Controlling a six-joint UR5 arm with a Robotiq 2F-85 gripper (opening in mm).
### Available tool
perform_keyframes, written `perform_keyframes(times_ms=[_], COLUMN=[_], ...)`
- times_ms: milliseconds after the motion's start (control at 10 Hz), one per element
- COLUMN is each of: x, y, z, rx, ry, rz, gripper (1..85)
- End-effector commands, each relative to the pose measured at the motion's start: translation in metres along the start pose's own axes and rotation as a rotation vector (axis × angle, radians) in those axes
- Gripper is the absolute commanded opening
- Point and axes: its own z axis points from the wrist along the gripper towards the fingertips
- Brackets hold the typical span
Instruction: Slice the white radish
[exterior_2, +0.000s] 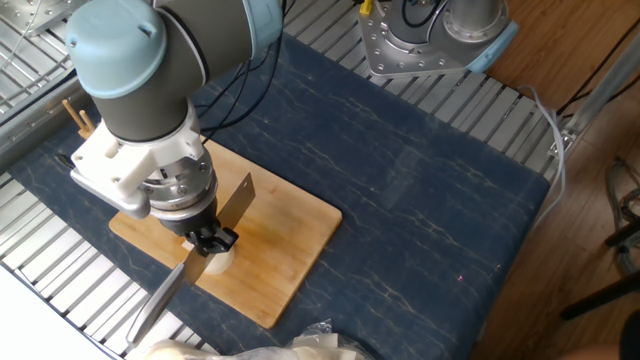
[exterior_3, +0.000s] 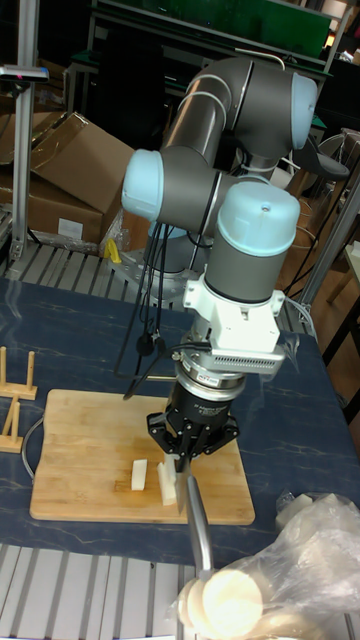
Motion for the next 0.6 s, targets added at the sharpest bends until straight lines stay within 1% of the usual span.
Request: perform_keyframes(times_ms=[0,500], x=[-0.0023,-0.0035], y=[-0.0005,-0.0023], z=[0.0021,0.0044], rx=[-0.007,-0.005], ry=[-0.006,-0.007], rz=[0.001,-0.001], gripper=[1.0,1.0])
